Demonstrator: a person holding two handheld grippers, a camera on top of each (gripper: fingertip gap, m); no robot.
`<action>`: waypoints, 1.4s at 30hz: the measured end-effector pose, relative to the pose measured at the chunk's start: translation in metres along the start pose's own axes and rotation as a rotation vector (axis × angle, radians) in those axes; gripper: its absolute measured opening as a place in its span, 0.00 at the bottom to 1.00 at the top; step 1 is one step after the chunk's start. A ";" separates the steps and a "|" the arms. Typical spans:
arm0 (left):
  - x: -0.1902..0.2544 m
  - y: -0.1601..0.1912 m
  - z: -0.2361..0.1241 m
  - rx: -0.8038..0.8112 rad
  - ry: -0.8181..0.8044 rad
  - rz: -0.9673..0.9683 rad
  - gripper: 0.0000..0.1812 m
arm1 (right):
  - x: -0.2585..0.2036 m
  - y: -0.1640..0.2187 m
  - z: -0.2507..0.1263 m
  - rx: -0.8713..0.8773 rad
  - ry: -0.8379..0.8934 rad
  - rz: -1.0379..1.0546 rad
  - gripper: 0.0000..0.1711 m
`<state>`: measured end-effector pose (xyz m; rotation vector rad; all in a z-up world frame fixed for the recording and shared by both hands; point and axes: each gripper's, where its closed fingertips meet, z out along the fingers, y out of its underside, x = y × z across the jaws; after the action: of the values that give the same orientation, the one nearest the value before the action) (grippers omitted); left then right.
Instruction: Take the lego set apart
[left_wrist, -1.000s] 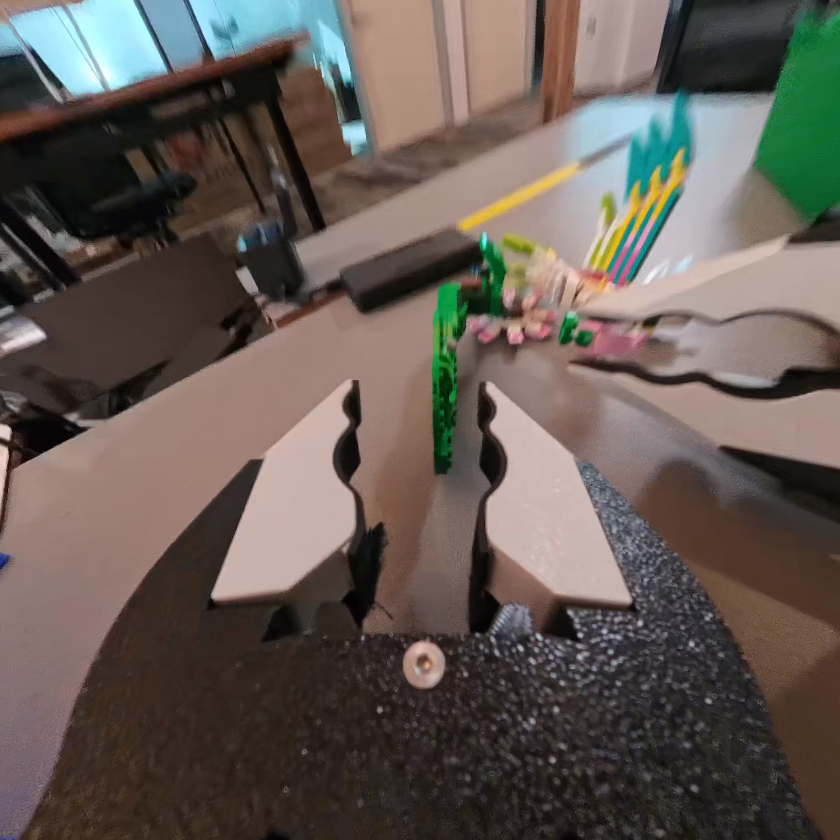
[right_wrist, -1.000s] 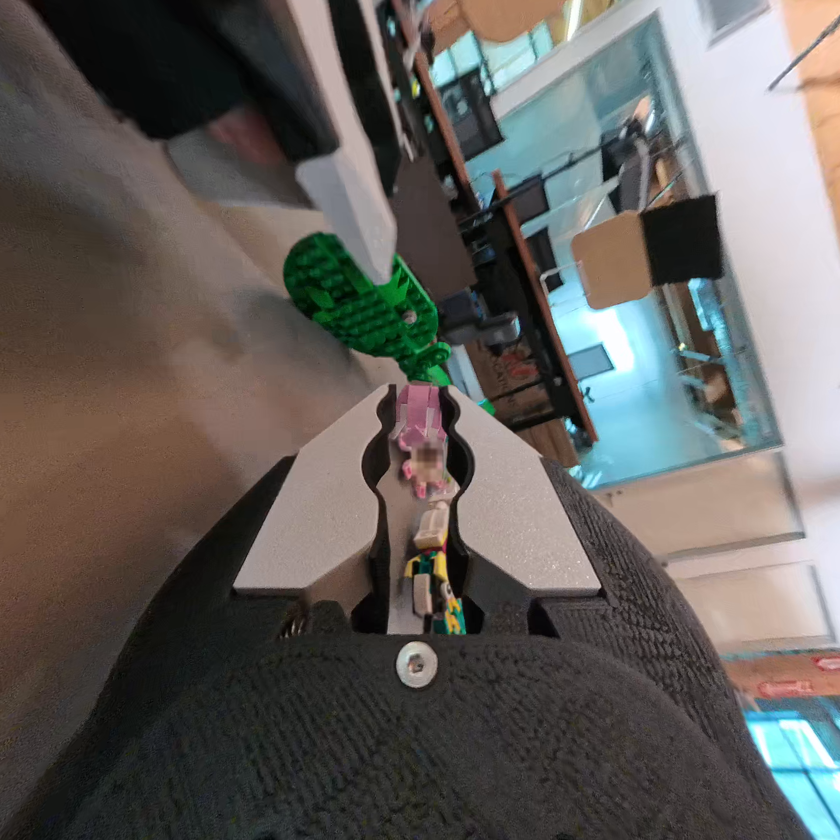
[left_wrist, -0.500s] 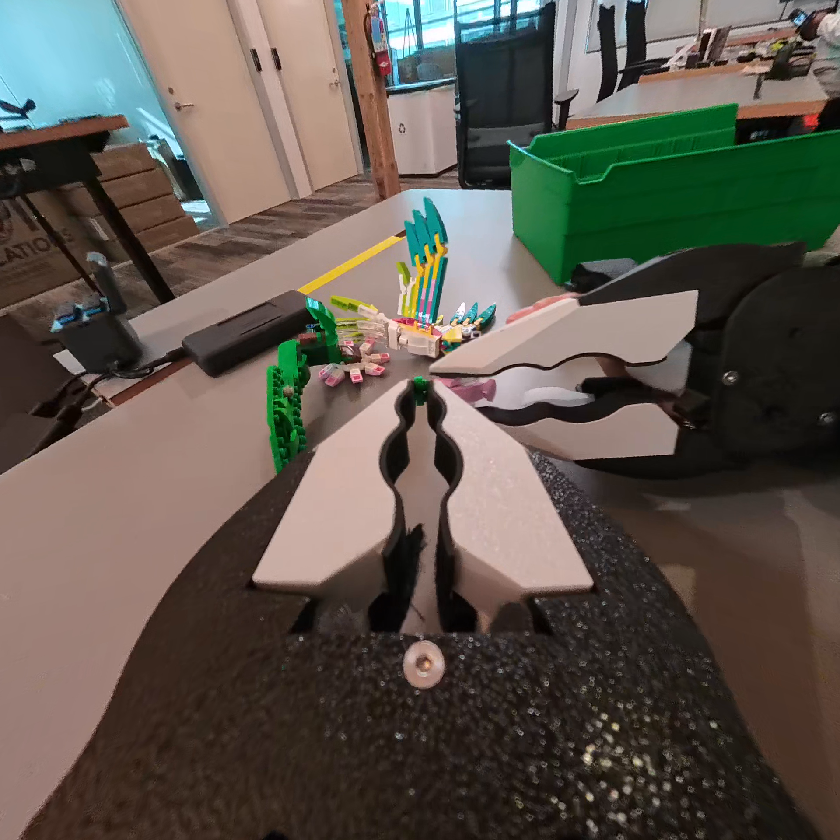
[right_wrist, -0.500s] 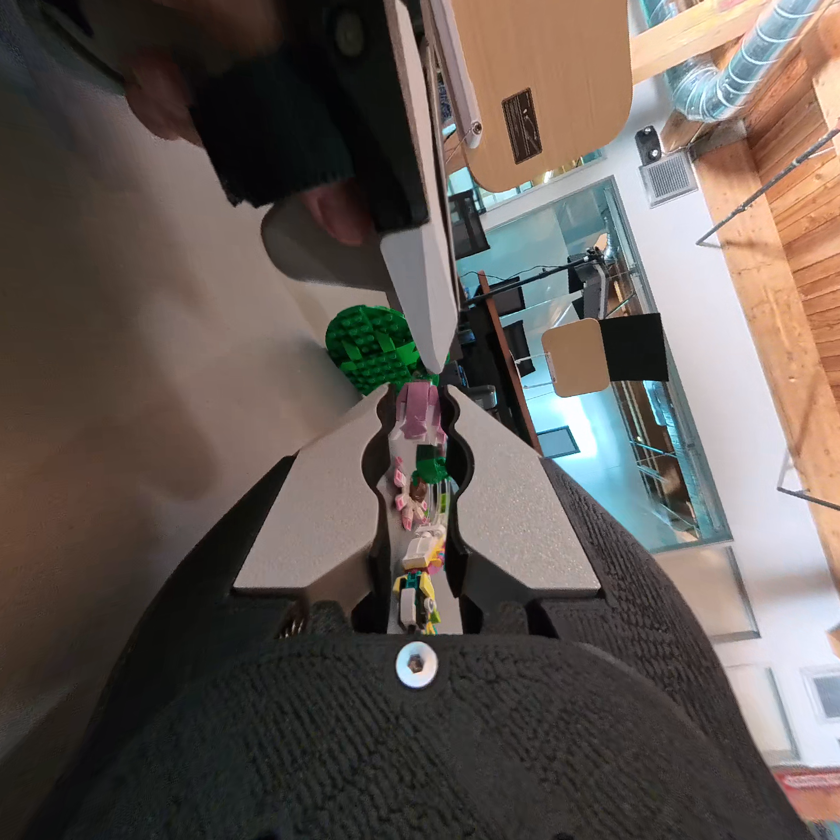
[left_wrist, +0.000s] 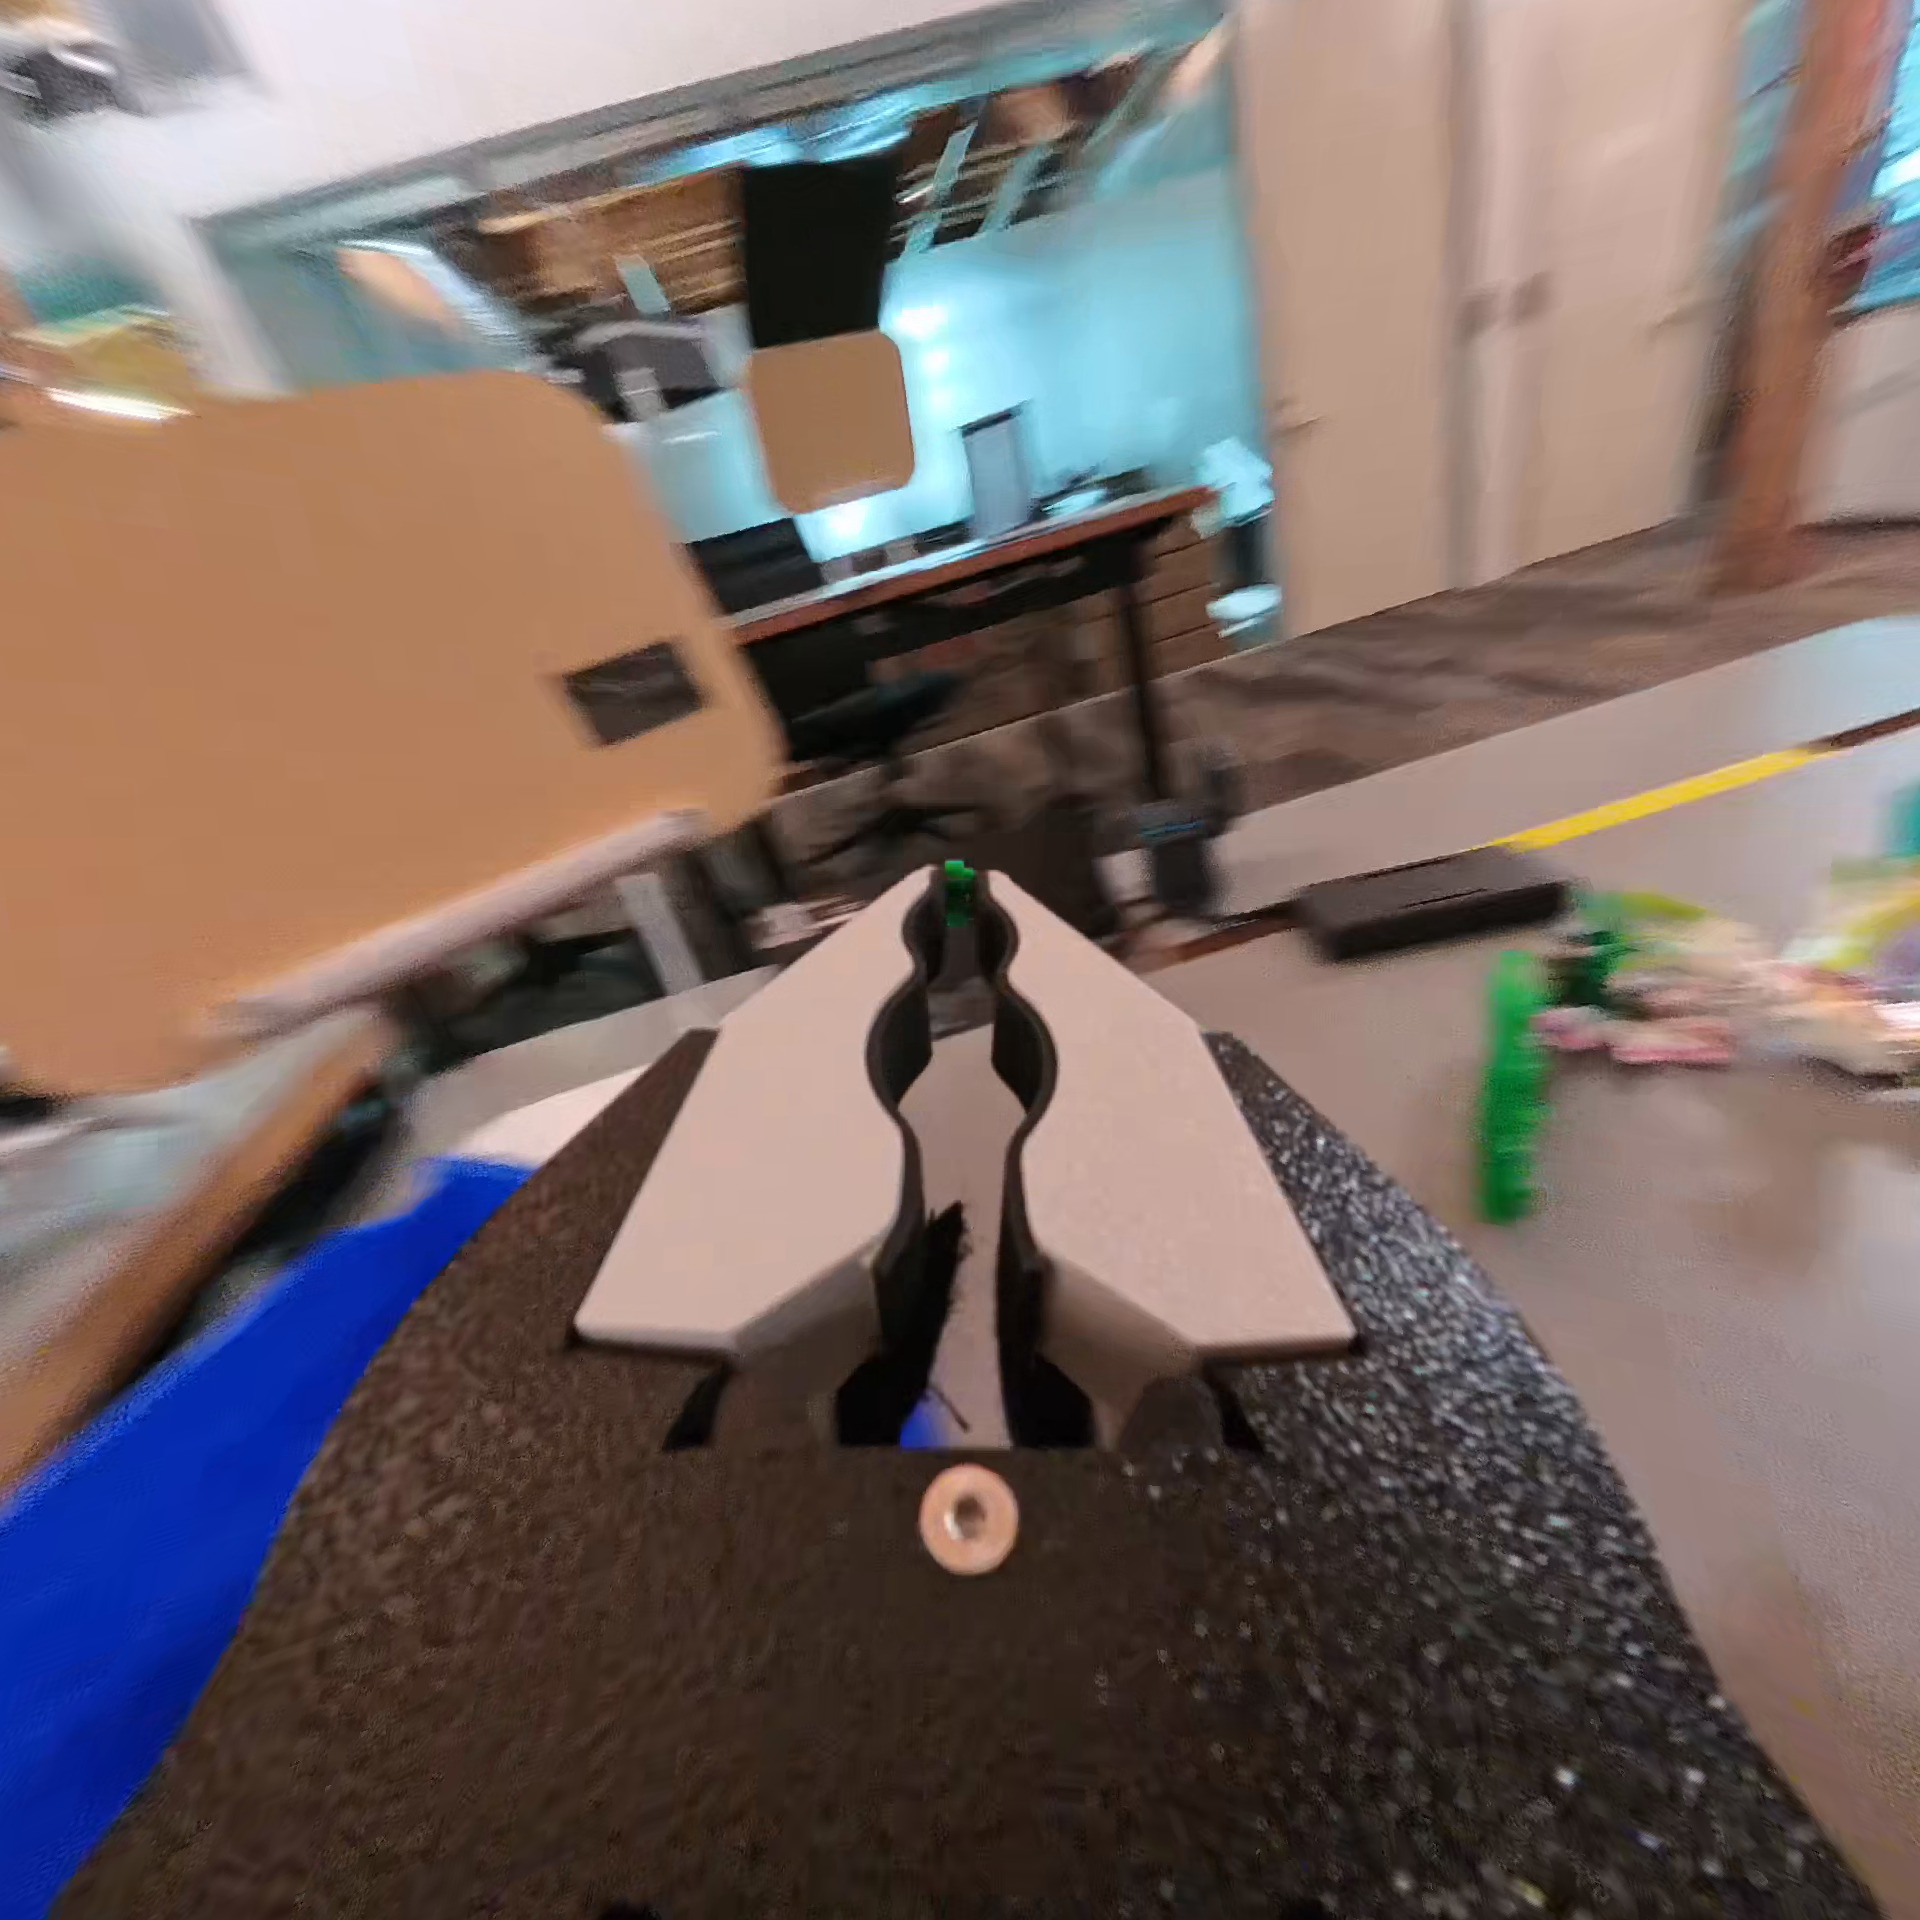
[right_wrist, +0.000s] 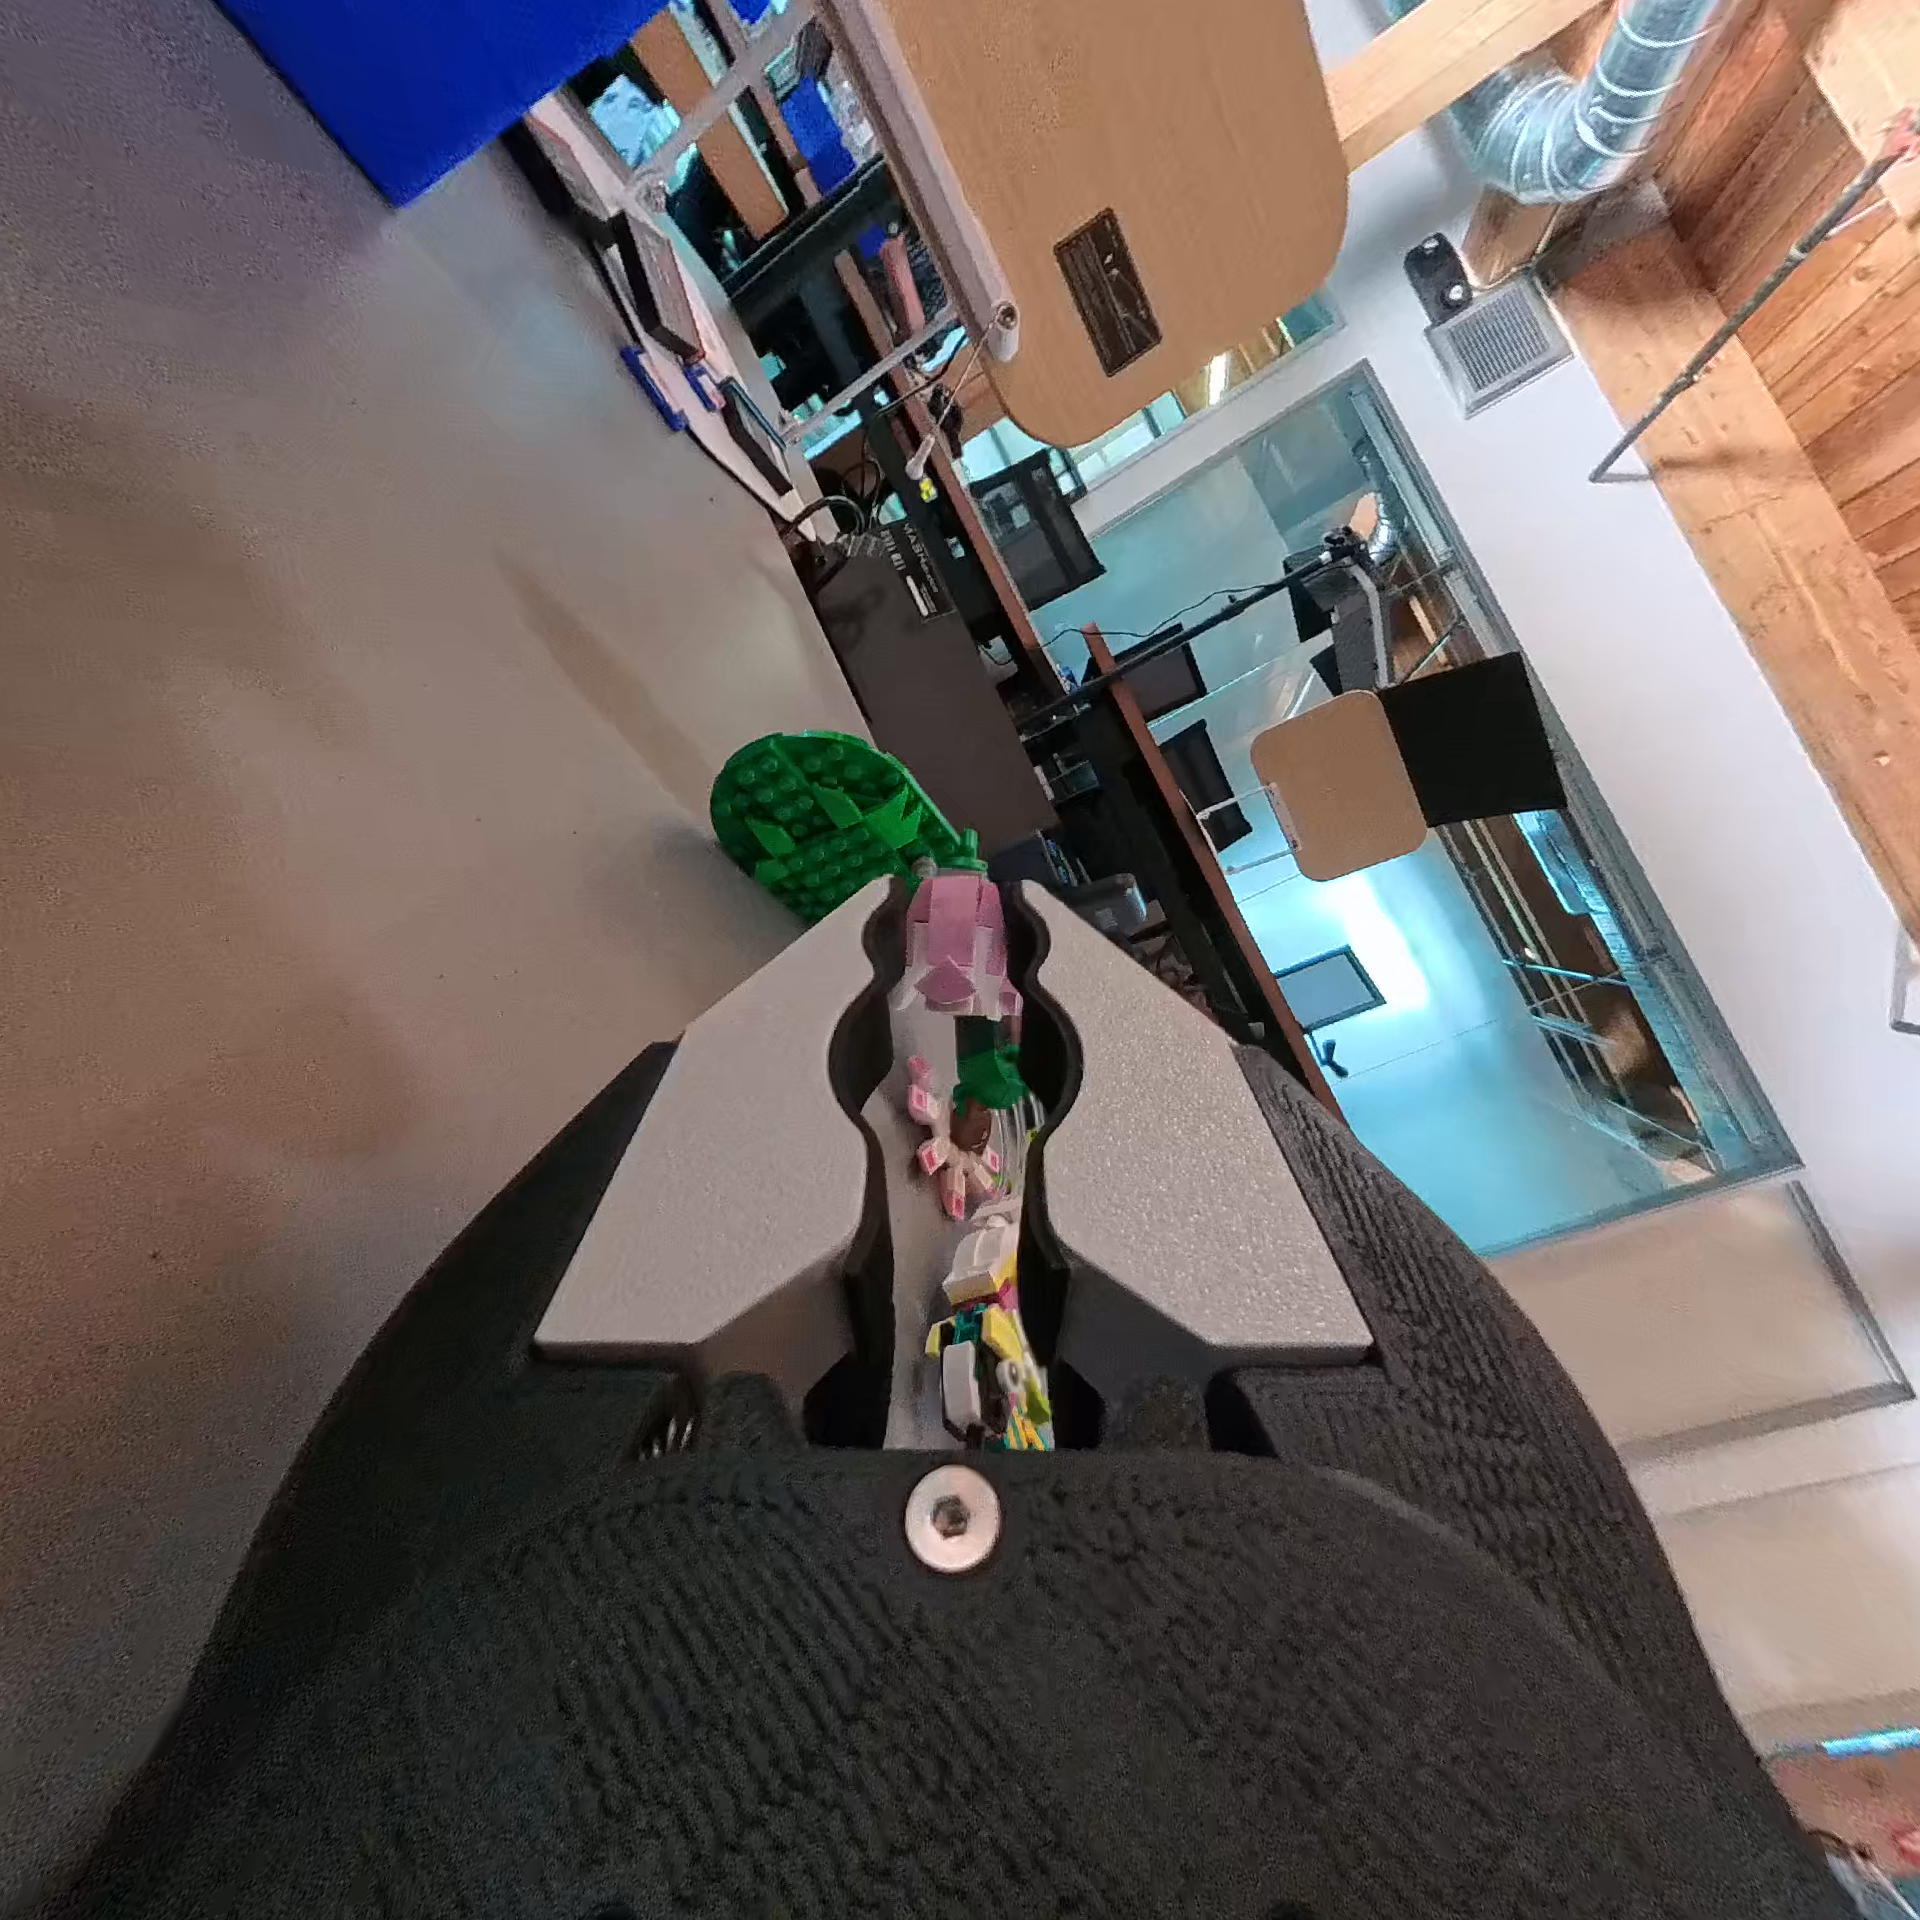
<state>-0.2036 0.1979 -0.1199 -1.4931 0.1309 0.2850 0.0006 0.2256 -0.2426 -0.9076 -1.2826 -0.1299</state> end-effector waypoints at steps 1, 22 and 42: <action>-0.027 -0.001 -0.010 -0.051 -0.094 0.054 0.02 | 0.001 -0.002 0.000 0.009 0.005 0.003 0.10; -0.136 0.082 -0.054 -0.601 -0.457 0.205 0.36 | 0.001 -0.013 0.000 0.077 0.007 -0.003 0.10; 0.212 0.036 -0.056 -0.325 1.104 -0.163 0.07 | -0.009 -0.059 -0.024 0.340 -0.013 -0.111 0.10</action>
<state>-0.0046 0.1667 -0.2146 -1.8258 0.8648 -0.7106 -0.0167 0.1681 -0.2207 -0.5474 -1.3182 0.0088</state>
